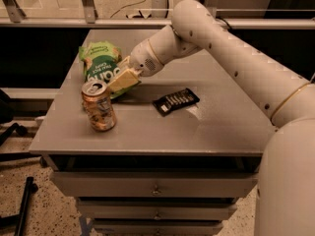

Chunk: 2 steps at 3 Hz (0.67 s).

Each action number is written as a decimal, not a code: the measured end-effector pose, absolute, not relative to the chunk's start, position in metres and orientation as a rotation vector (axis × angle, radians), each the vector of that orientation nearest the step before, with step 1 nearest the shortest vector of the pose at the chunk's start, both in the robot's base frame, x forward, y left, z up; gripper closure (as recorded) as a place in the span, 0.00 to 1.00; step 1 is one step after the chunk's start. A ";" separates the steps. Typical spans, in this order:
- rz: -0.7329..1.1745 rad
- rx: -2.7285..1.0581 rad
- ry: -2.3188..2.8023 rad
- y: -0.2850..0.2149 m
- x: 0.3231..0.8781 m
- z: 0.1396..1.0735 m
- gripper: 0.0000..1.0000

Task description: Move green rice chip bag near orange can

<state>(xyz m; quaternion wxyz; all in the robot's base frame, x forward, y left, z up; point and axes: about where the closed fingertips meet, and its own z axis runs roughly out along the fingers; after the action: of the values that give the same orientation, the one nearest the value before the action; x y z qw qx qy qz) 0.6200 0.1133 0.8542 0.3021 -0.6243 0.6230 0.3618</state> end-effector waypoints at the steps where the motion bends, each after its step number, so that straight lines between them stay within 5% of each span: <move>1: 0.964 -1.659 1.651 0.116 0.619 0.853 0.05; 2: 0.967 -1.662 1.650 0.118 0.619 0.852 0.00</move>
Offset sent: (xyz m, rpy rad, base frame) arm -0.0007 0.0020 -0.0011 -0.0001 0.0020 0.0036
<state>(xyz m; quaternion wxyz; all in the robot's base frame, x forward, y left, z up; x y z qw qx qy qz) 0.6186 0.1175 0.8519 0.2993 -0.6260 0.6212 0.3642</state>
